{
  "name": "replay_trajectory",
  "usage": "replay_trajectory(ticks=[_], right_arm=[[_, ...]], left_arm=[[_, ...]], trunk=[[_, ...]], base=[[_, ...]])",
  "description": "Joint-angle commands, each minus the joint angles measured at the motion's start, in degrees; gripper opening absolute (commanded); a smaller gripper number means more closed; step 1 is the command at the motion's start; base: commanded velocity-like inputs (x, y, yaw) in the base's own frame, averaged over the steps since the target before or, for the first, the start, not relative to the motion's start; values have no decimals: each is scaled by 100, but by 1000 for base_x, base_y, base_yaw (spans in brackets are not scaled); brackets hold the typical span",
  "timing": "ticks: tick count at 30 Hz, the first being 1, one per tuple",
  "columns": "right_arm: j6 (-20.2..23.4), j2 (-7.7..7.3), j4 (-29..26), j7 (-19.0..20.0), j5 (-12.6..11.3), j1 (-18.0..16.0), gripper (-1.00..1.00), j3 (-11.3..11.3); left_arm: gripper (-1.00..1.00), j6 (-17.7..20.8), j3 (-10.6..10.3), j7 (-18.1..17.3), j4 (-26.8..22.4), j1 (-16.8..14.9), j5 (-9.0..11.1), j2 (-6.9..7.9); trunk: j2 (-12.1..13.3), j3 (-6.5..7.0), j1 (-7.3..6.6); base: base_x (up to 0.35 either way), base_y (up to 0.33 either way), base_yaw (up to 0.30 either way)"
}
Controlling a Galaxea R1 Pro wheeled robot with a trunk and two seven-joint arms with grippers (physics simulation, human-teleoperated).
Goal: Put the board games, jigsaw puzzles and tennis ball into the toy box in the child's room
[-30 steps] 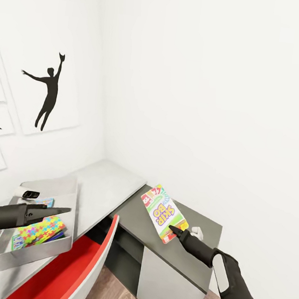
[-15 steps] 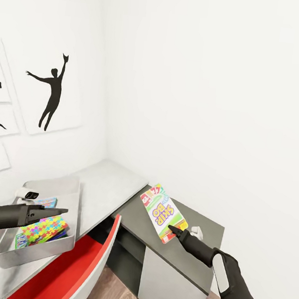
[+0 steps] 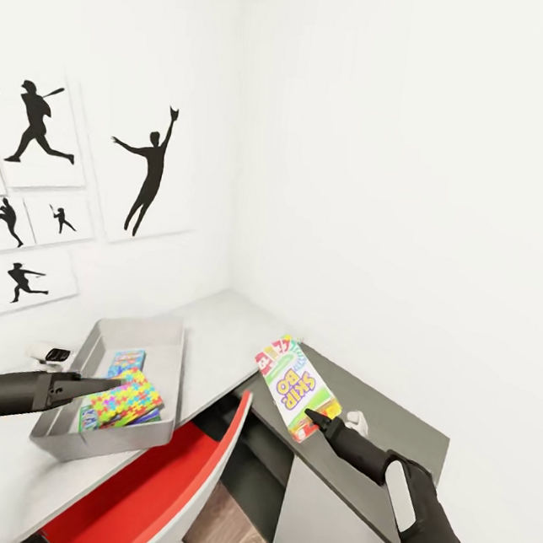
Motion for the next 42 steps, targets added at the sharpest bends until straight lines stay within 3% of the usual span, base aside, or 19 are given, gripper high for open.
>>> replay_trajectory(ticks=[1,5,8,10,15,27,42], right_arm=[[41,8,-45,20,-24,1,-100,-23],[246,17,-999,-4,-41,53,-100,-2],[1005,19,-1692,-16,-37,55,-100,90],[1272,20,-1856,-23,-34,55,-100,115],[1456,20,-1949,-46,-40,56,-100,135],[1417,20,-1936,-40,-31,56,-100,145],[1412,20,-1960,3,-40,56,-100,131]], left_arm=[[100,61,-2,-22,1,-6,-3,2],[100,61,-2,-22,1,-6,-3,3],[100,61,24,-22,1,-6,-5,3],[100,61,34,-22,1,-6,-4,3],[100,61,41,-22,1,-6,-11,3],[100,61,42,-22,1,-5,-27,3],[100,47,35,-28,8,-5,-30,3]], trunk=[[-14,-14,4],[-14,-19,4],[-14,-28,4],[-14,-35,4],[-14,-54,4],[-14,-115,4],[-14,-125,4]], base=[[0,0,292],[0,0,288],[0,0,281],[0,0,278],[0,0,276],[0,0,239],[0,0,17]])
